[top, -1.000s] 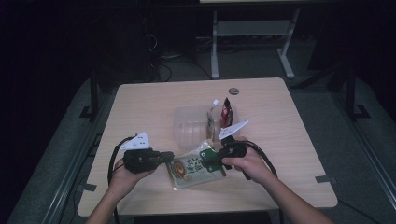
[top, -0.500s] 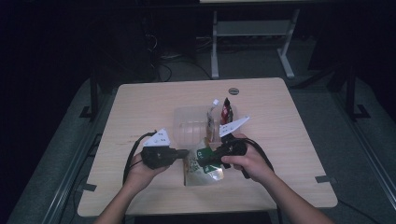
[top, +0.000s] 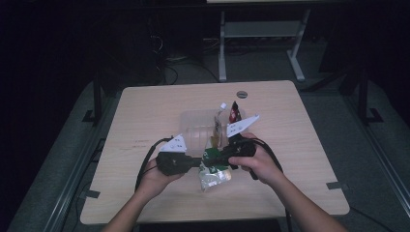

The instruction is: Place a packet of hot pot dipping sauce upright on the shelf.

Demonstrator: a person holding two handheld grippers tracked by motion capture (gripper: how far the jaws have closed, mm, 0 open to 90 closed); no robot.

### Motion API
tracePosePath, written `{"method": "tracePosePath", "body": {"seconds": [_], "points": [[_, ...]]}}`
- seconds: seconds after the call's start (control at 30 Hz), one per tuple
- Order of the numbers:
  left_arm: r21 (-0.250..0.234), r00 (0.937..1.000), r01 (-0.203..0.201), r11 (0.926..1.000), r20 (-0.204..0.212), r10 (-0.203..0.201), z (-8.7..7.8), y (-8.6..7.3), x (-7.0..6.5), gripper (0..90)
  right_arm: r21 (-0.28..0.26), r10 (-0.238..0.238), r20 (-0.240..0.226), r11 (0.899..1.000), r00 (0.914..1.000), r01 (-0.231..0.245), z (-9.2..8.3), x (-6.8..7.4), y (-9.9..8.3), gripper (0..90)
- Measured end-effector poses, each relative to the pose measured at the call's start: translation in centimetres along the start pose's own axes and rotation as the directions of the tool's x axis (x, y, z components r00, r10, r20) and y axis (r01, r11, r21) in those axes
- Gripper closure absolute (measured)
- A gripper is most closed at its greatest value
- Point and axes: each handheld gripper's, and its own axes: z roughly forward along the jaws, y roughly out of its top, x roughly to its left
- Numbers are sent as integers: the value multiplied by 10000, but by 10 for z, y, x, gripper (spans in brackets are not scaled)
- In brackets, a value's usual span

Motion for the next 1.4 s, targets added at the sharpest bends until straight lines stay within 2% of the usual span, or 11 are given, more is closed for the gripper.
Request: {"method": "tracePosePath", "body": {"seconds": [0.13,0.23,0.37,0.53,0.63,0.73,0.83,0.97,1.17,1.4], "points": [[-59,9999,86,9999,-82,-87,-12,-3,2,897,72,-184,241,9998,9995,182,-1,0,5,900],[-39,9994,310,9995,-174,-310,-22,-9,2,848,57,-237,439,9997,9988,235,-1,0,11,900],[228,9980,620,9978,-105,-618,-32,-20,3,749,-54,-335,679,9994,9971,340,-4,-2,21,900],[665,9941,1076,9920,-224,-1063,-39,-33,6,610,-140,-308,871,9994,9957,321,-9,-7,38,900],[553,9886,1471,9876,-413,-1449,-41,-39,6,520,-140,-399,997,9990,9942,415,-12,-10,48,900],[498,9872,1558,9865,-428,-1537,-41,-43,4,447,-287,-485,1132,9982,9924,520,-15,-13,57,900],[585,9893,1413,9882,-461,-1387,-43,-47,5,381,-459,-545,1283,9971,9902,608,-16,-17,64,900],[517,9900,1360,9894,-449,-1338,-47,-51,9,335,-607,-493,1562,9964,9865,594,-17,-25,70,900],[666,9889,1447,9872,-437,-1420,-44,-54,9,308,-768,-327,1873,9959,9818,478,-22,-36,76,899],[836,9920,1253,9886,-271,-1234,-36,-56,6,289,-751,-80,2183,9969,9759,250,-21,-49,78,900]]}}
